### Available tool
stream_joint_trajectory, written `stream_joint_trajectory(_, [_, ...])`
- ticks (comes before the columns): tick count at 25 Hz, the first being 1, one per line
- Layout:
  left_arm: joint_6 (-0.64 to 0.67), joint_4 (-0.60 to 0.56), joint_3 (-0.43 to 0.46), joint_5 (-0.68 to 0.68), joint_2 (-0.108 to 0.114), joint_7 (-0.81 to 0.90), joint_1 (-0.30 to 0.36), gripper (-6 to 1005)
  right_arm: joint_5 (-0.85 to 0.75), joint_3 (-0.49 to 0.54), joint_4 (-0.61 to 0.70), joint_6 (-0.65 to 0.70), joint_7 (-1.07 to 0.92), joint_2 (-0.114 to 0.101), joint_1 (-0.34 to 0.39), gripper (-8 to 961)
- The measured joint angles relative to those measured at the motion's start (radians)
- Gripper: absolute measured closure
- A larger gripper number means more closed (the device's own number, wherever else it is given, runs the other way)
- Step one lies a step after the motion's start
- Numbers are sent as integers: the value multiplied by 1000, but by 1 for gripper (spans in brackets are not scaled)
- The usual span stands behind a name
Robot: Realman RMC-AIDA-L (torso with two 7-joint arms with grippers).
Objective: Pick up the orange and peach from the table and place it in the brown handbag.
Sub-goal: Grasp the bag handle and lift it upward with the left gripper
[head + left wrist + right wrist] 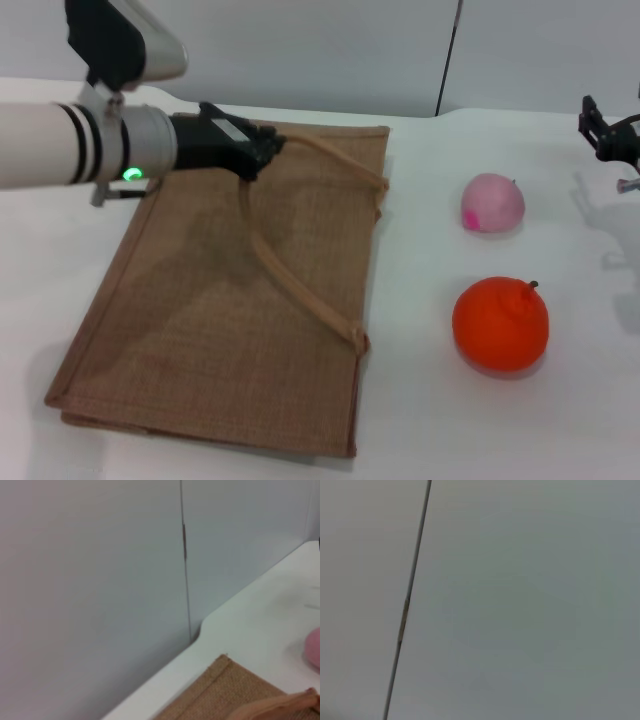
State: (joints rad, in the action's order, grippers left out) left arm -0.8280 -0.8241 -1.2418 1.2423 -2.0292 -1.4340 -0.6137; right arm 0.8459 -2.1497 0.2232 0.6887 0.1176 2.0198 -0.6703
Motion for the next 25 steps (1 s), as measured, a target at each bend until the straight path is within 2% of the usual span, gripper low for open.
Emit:
stream_joint_trajectory(5, [-79,-235,0,-158,-2,176,57,886,-2,-2,21,-33,4,0,0,243])
stream_joint_trajectory(9, [-140,-362,1,-193,-2,242,86,886,-2,-2,25,-42,5,-1,0,243])
stream_joint_trajectory(13, [-164,-407,5,-195,-2,260,95,886,-2,-3,25,-43,5,-1,0,244])
stream_joint_trajectory(25, [-326,-660,102,-273,-2,363,117,886,-15,-23,66,-46,9,2,8,244])
